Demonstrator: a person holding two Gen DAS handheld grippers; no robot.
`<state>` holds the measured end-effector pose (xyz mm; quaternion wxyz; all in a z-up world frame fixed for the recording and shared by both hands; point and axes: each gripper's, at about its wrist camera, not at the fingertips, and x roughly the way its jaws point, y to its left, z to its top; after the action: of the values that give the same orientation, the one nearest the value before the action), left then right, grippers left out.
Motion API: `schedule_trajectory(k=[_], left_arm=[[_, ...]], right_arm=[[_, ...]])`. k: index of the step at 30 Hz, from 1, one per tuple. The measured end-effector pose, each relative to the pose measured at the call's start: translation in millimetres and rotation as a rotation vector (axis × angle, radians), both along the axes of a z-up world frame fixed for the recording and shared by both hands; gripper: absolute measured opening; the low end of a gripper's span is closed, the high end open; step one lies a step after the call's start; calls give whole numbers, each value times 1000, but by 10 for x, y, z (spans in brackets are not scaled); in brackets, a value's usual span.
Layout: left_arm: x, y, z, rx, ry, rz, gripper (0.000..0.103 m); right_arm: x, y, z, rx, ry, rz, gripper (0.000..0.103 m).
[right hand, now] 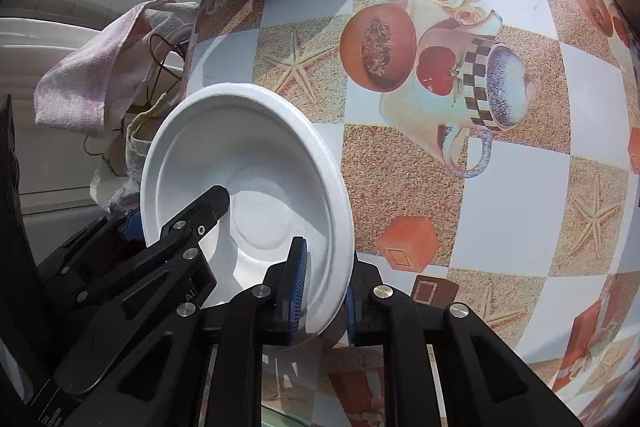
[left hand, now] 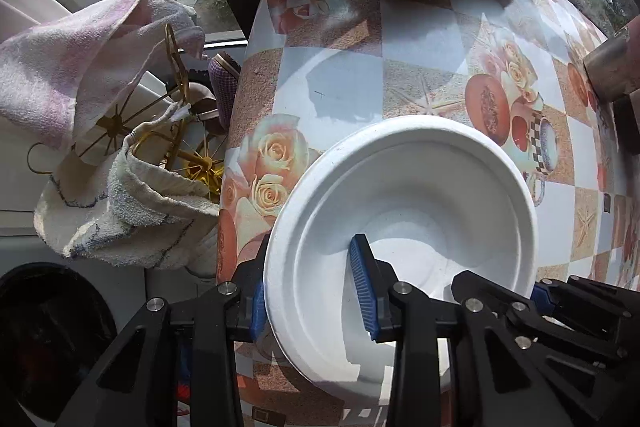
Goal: Organize plates and bowls
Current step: 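Lift the third white bowl with both grippers and carry it over the bowl stack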
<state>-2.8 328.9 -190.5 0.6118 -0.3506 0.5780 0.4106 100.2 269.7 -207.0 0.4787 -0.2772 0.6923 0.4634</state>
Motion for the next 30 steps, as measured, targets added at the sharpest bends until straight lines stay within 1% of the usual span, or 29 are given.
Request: schedule_trajectory(k=[3,6,14,21,26,30], left_arm=[[11,-111,12,-28,-32,7,36],[131,-318,12,-50,-32,-27,36],[423,-1046,-28,-115,-34,-120,36],[551,-1623,-16,-153,-23,-192,36],[556,-1963,15,-164,-9,-233,36],[508,-2166,120,-159,-16,-242,36]], right_arm=[[83,-126,-23,-22,31,-21,18],[167,-332,-14,-48,16,-40,18],[429,-1082,5,-137,3,-147,18],[463,-1706,15,-194,25,-215,20],[425,-2021,25,-215,39,-244,20],[445,-2148,144,-193,37,-264,20]])
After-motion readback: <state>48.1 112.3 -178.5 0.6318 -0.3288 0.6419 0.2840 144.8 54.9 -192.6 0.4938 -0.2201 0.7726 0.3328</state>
